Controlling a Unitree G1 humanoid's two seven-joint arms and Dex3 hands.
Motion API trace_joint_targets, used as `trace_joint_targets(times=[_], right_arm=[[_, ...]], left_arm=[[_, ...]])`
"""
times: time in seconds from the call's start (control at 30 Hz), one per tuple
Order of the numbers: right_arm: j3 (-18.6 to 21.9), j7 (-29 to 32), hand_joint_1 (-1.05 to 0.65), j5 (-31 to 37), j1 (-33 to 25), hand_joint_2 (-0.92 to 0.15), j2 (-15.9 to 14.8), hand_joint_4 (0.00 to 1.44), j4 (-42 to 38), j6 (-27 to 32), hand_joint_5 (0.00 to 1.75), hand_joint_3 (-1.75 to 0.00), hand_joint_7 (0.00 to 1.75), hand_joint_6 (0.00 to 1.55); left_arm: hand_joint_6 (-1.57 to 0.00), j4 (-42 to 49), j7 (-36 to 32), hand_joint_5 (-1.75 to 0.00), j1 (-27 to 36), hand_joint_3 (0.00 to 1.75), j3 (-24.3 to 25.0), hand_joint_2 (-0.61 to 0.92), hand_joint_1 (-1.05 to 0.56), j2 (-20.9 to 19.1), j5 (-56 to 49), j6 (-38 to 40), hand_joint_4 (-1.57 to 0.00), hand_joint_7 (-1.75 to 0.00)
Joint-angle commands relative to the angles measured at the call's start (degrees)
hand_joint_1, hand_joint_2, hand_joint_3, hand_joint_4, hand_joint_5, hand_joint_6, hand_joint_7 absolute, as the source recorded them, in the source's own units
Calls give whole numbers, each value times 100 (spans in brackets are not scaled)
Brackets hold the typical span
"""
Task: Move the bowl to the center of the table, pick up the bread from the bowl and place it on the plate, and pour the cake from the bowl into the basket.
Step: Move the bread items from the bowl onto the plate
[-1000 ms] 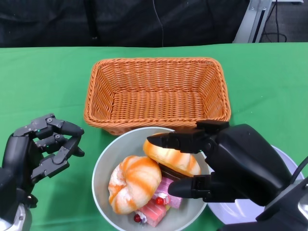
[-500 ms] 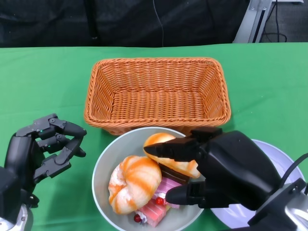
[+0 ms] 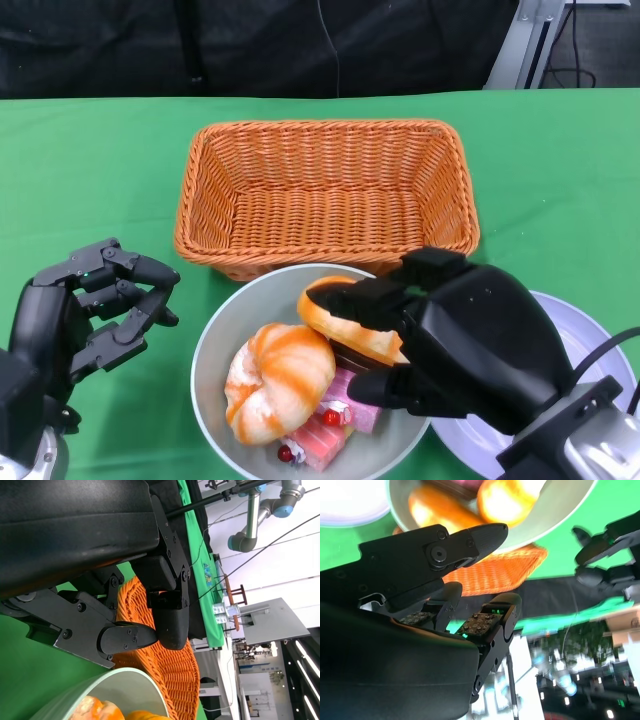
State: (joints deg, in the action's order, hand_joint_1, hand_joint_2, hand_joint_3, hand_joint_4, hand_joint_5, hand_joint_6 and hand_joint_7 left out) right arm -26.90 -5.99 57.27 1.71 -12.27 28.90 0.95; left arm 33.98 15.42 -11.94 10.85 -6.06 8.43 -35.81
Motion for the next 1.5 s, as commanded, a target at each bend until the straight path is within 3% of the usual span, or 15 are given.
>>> trace_joint_targets(times=[0.03,0.23,0.47,0.77,1.5], right_arm=[[-3,248,-78,221,25,-90,2,73,-164,-113,60,0,0,64],[23,430,-78,447,17,-90,-22,69,-312,-239,60,0,0,64],[6,367,-79,646,-10,-91,-41,77,-401,-256,35,0,0,65],[-12,317,-80,673,27,-92,-44,82,-597,-280,21,0,0,64],[23,467,-76,335,74,-90,-52,87,-886,-704,10,0,0,64]], left_arm=[[-99,96,-70,-118,-19,50,41,76,-19,-90,-13,-124,-91,-89],[-99,246,-109,-118,-75,51,38,76,-20,-93,-64,-274,-92,-89],[-98,261,-134,-120,-60,53,31,75,-20,-101,-86,-309,-91,-90],[-98,218,-175,-121,-27,51,19,75,-21,-103,-135,-268,-90,-90],[-97,258,-184,-122,-15,45,-60,81,-22,-102,-250,-357,-90,-89]])
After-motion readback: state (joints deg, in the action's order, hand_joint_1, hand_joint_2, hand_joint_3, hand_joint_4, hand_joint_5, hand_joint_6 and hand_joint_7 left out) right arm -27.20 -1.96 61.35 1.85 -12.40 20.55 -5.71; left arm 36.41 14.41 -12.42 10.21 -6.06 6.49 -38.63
